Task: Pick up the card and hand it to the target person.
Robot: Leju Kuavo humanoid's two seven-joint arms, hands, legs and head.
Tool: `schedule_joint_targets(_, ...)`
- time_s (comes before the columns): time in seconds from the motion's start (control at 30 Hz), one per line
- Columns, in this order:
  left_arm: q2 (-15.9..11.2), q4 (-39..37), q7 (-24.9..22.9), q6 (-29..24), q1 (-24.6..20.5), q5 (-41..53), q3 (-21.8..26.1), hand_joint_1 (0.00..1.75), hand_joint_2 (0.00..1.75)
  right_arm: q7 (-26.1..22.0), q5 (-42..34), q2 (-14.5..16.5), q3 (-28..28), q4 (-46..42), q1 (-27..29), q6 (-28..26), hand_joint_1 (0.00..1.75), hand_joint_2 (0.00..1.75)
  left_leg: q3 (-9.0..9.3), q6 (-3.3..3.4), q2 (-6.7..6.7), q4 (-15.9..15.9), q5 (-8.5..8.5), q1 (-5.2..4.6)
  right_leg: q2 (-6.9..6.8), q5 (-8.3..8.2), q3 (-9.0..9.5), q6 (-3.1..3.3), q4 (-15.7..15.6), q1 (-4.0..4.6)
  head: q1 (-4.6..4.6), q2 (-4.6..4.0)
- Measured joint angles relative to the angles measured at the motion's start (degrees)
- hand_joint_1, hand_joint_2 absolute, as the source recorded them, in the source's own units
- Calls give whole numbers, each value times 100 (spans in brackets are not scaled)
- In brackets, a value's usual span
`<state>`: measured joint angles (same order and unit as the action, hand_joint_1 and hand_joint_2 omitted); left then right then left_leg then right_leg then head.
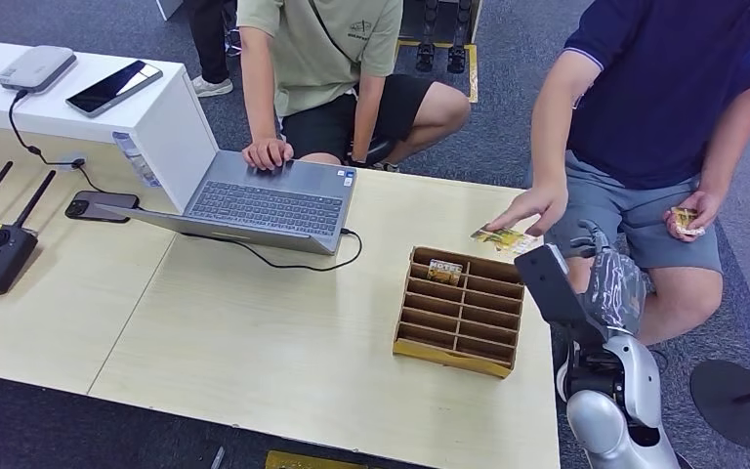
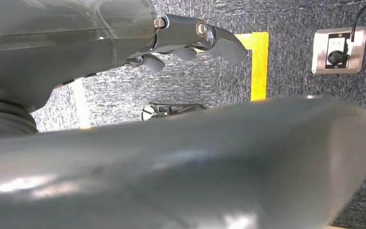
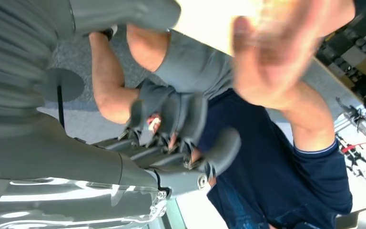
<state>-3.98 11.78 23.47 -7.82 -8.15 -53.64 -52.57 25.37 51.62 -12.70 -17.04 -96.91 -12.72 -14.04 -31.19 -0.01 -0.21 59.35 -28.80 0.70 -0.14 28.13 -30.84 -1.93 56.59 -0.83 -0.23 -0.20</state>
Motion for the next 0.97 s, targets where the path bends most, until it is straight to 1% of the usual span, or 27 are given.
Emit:
schedule_joint_targets(0.23,0,0,3,7,0,0,0,0,0,-117,-233,0,2,0,1,-33,0,175,0,0,0,0,0,0,0,0,0,0,0,0,-1,0)
schedule_joint_targets(0.3,-10,0,89,123,11,2,1,0,0,-251,-511,0,5,-3,7,-58,0,175,0,0,0,0,0,0,0,0,0,0,0,0,0,0)
schedule_joint_targets(0.4,-102,0,393,541,74,8,2,0,0,-619,-1332,3,8,-41,55,-132,0,175,-1,0,0,-1,0,1,0,0,0,0,0,1,-1,0)
schedule_joint_targets(0.47,-194,-1,525,725,126,3,2,0,0,-887,-1991,2,9,-69,102,-215,0,175,-1,0,0,-1,0,2,0,0,-1,0,0,1,0,0)
schedule_joint_targets(0.6,-337,-2,563,780,187,-11,2,0,0,-1480,-3439,-51,37,-79,220,-301,0,175,-1,0,-2,-1,0,2,-5,1,-1,0,0,1,-1,0)
schedule_joint_targets(0.7,-394,-2,539,773,206,-11,2,0,0,-1877,-4279,-110,79,-79,322,-275,0,175,-2,0,-2,-1,0,1,-6,0,-1,0,0,0,0,0)
schedule_joint_targets(0.83,-426,-2,533,772,214,-11,2,0,0,-2231,-4996,-188,139,-79,444,-203,0,175,-2,0,-2,-1,0,-1,-5,0,0,0,0,-1,1,0)
schedule_joint_targets(0.97,-459,-2,540,771,214,-15,2,0,0,-2307,-5189,-246,176,-77,522,-220,0,175,-1,0,-2,0,0,-1,-6,0,0,0,0,-1,0,0)
